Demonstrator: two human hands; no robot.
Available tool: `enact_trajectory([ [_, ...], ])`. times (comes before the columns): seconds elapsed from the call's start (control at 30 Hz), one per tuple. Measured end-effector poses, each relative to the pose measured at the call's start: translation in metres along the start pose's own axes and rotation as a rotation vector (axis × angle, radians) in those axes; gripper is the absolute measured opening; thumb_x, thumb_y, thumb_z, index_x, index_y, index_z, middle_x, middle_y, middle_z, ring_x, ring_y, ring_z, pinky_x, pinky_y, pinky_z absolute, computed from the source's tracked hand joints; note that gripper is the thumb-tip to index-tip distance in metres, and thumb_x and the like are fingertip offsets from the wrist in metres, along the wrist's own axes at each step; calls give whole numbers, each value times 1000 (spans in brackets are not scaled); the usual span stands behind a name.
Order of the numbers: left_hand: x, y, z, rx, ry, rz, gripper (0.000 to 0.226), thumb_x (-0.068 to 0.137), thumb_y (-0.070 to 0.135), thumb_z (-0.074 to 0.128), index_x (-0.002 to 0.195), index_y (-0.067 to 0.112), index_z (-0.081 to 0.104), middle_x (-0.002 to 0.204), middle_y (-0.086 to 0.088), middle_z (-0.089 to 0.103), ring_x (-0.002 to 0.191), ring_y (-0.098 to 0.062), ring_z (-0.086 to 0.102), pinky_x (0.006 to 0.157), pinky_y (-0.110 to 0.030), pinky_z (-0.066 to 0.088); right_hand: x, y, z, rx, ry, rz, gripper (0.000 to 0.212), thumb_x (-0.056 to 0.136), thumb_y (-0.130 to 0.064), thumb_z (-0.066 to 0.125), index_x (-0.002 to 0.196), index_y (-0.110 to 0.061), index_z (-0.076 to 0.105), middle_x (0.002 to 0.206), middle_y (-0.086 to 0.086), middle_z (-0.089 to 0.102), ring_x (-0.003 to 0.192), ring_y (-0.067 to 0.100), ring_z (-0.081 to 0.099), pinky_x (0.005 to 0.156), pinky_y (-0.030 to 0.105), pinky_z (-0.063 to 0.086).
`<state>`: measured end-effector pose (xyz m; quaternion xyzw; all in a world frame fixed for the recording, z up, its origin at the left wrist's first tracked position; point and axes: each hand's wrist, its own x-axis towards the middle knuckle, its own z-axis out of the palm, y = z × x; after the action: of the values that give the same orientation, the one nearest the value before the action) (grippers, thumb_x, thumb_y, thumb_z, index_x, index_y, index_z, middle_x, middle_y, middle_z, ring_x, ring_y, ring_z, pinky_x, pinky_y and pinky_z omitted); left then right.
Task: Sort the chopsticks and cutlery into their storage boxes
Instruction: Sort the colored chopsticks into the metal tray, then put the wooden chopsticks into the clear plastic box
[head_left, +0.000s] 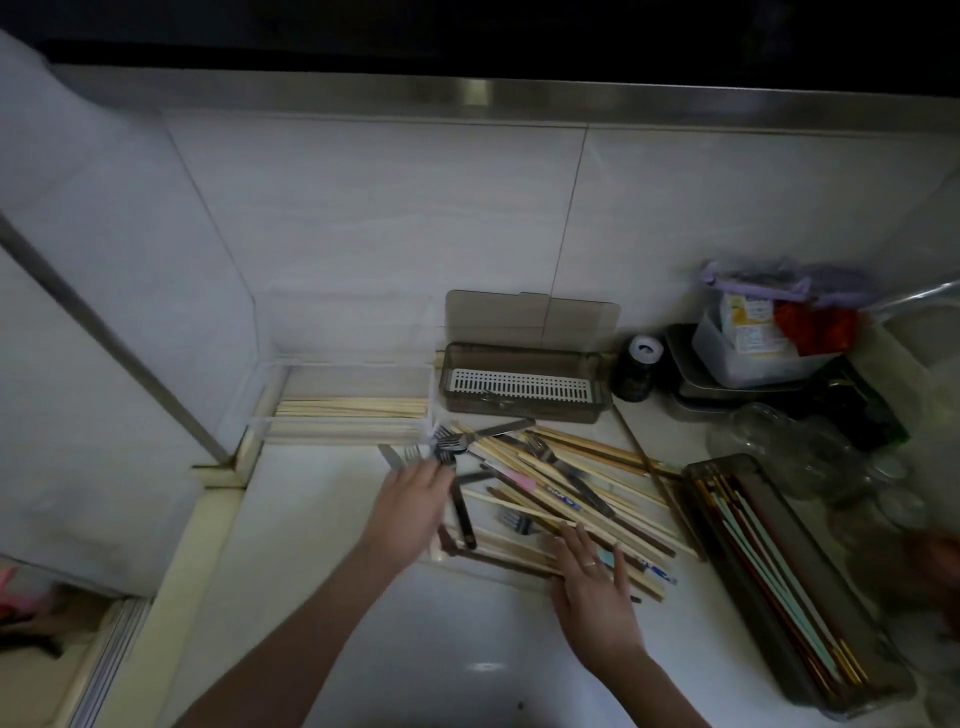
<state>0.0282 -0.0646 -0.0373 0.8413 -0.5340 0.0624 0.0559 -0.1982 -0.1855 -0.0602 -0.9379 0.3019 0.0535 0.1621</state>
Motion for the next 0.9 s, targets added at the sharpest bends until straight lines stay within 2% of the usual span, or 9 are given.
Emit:
enact_trajectory([
  [0.07, 8, -32, -10, 39, 12, -117, 61, 38, 12, 88, 95, 11, 67, 94, -7, 67, 86, -28, 66, 69, -34, 53, 3, -8, -1, -4, -16, 31, 50, 101, -30, 25, 149, -32, 10, 159, -6, 2, 146, 12, -6, 113, 44, -16],
  [0.17, 17, -78, -13, 29, 22, -300, 63, 58, 4, 81, 118, 5, 61, 116, -14, 64, 109, -32, 60, 87, -44, 48, 3, -15, 2, 17, -16, 75, 51, 101, -30, 25, 149, -34, 8, 159, -9, 1, 146, 10, -9, 114, 44, -16],
  [0.3, 20, -115, -5, 102, -133, -358, 49, 89, 25, 57, 136, 18, 43, 133, -4, 51, 129, -23, 42, 108, -41, 25, -3, -28, 7, 51, -11, 105, 51, 99, -33, 20, 148, -38, 7, 158, -15, 1, 141, 2, -17, 112, 40, -18],
  [0.37, 25, -122, -4, 142, -195, -337, 40, 94, 27, 50, 132, 21, 42, 130, -2, 50, 126, -22, 42, 104, -39, 26, -6, -34, 12, 71, -5, 115, 53, 95, -39, 11, 147, -40, 8, 158, -16, 1, 137, -2, -23, 111, 37, -23],
  [0.47, 37, -132, -11, 148, -250, -261, 25, 91, 14, 49, 115, 19, 54, 114, -7, 56, 111, -27, 52, 89, -36, 37, -8, -41, 18, 75, -31, 122, 51, 98, -32, 27, 146, -41, 11, 158, -16, -2, 138, 1, -20, 111, 42, -21],
  [0.63, 38, -148, -11, -105, -34, -116, 9, 60, 3, 58, 66, 9, 60, 62, -11, 52, 60, -30, 59, 49, -28, 41, -6, -52, 27, 101, -15, 183, 54, 98, -29, 34, 147, -40, 14, 158, -16, -1, 136, 0, -21, 112, 44, -16],
  [0.73, 29, -140, -15, -68, -1, -59, 19, 49, 3, 57, 65, 12, 59, 61, -6, 48, 57, -25, 55, 51, -23, 29, -4, -58, 26, 120, 39, 179, 52, 99, -27, 33, 146, -41, 17, 158, -17, 3, 139, -1, -15, 112, 40, -17],
  [0.83, 24, -134, -23, -21, 125, -14, 21, 51, 4, 57, 69, 16, 60, 65, -4, 50, 64, -24, 52, 55, -26, 37, 3, -64, 21, 124, 93, 160, 52, 99, -25, 35, 147, -38, 20, 157, -15, 8, 138, -3, -11, 112, 37, -19],
  [0.9, 21, -131, -31, -37, 192, -6, 19, 55, 6, 58, 71, 16, 60, 66, -4, 50, 68, -24, 47, 56, -27, 39, 10, -68, 21, 148, 143, 124, 51, 97, -22, 41, 144, -36, 28, 155, -13, 20, 143, 2, 4, 114, 37, -15],
])
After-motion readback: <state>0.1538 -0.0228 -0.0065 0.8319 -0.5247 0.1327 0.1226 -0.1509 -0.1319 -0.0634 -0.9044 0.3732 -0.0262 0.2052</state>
